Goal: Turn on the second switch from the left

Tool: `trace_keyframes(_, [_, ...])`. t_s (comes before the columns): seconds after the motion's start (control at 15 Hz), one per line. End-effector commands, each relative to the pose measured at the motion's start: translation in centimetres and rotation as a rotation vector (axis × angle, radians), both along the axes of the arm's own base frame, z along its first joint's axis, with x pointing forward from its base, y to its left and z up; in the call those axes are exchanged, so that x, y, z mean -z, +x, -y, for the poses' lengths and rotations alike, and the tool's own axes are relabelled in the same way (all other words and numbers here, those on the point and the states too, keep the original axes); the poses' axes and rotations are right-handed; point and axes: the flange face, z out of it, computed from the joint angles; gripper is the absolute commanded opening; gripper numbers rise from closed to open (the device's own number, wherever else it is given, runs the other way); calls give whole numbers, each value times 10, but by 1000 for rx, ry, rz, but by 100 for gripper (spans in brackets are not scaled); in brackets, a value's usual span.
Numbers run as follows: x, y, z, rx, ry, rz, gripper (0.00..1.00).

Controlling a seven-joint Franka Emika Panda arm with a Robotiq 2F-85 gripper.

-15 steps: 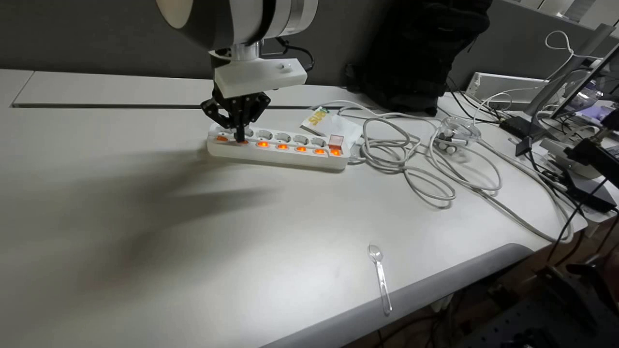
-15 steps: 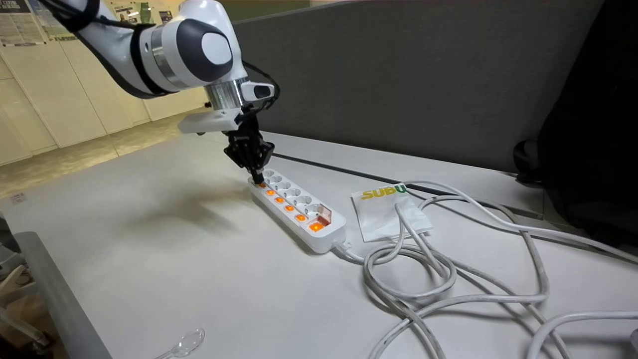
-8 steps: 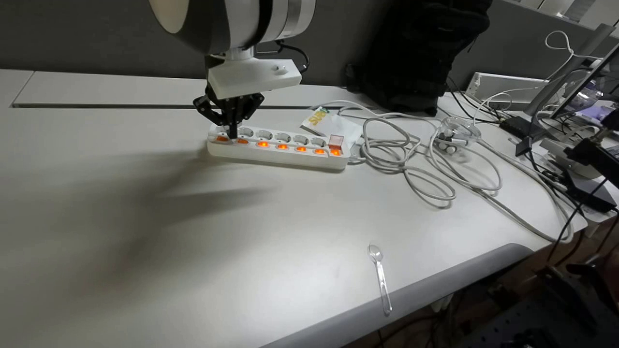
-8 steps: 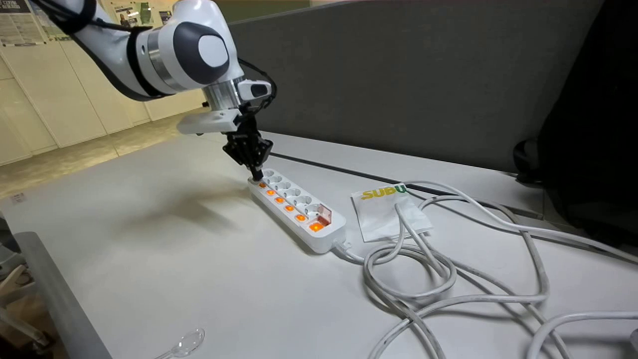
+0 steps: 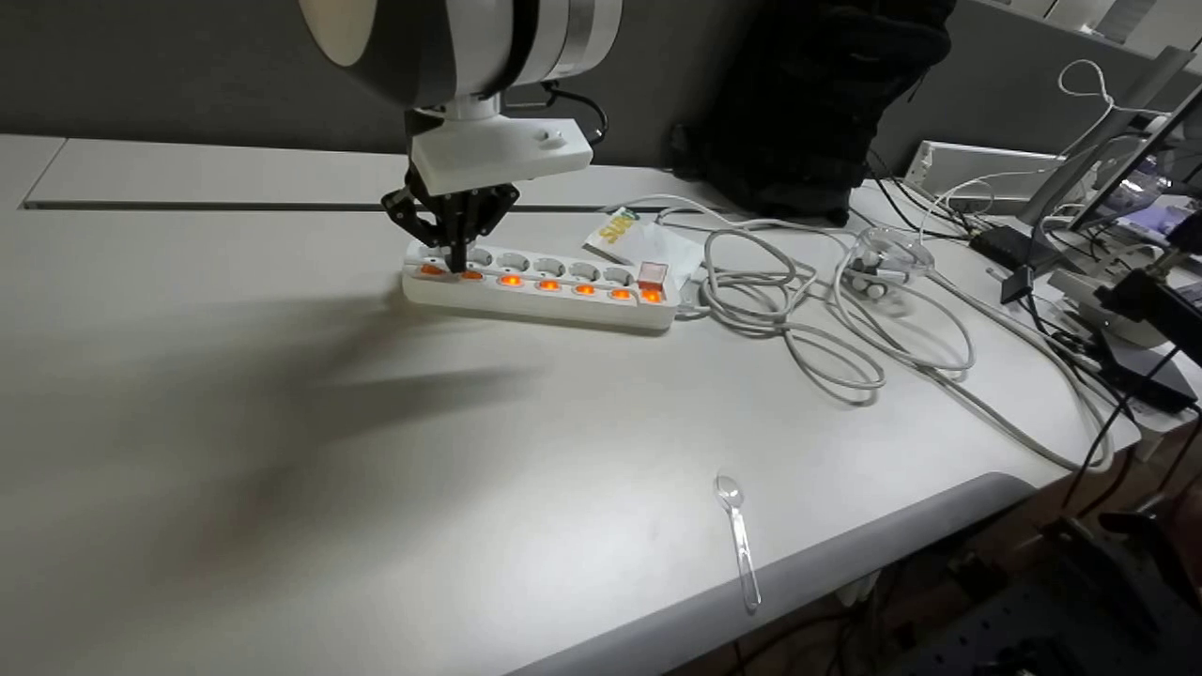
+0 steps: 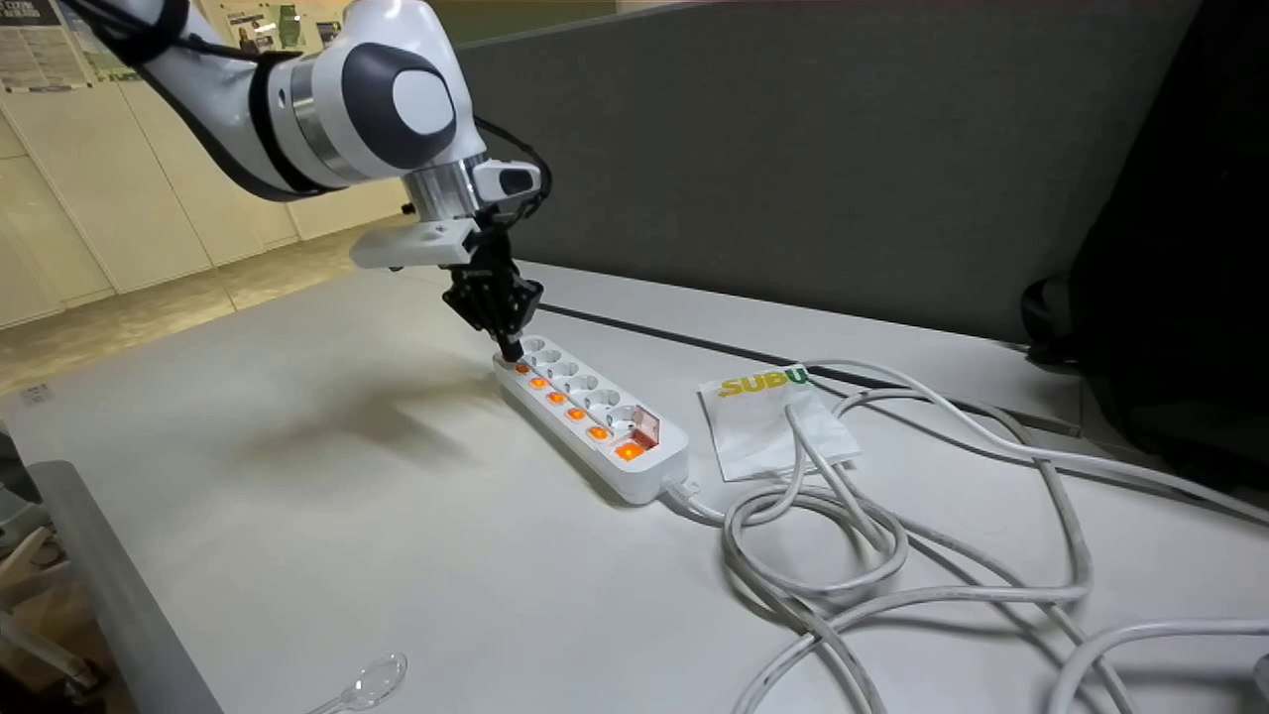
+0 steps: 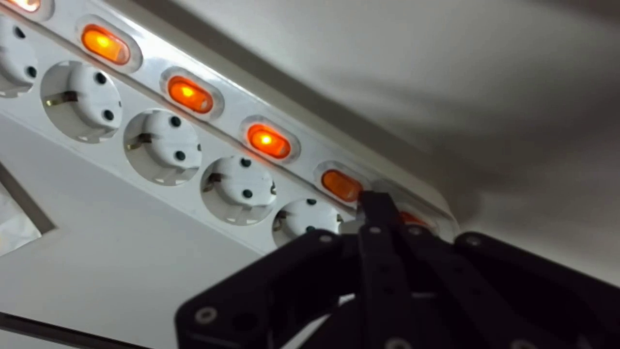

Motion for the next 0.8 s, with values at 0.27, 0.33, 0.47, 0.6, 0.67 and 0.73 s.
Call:
trace_keyframes(0.27, [2, -1, 2, 11, -3, -2, 0])
trace_keyframes(0.33, [2, -1, 2, 12, -3, -2, 0])
trace_keyframes(0.47, [2, -1, 3, 15, -6, -2, 0])
trace_keyframes(0.6, [2, -1, 3, 17, -7, -3, 0])
trace_keyframes(0.67, [3, -1, 4, 19, -7, -4, 0])
trace_keyframes(0.73, [2, -1, 4, 19, -7, -3, 0])
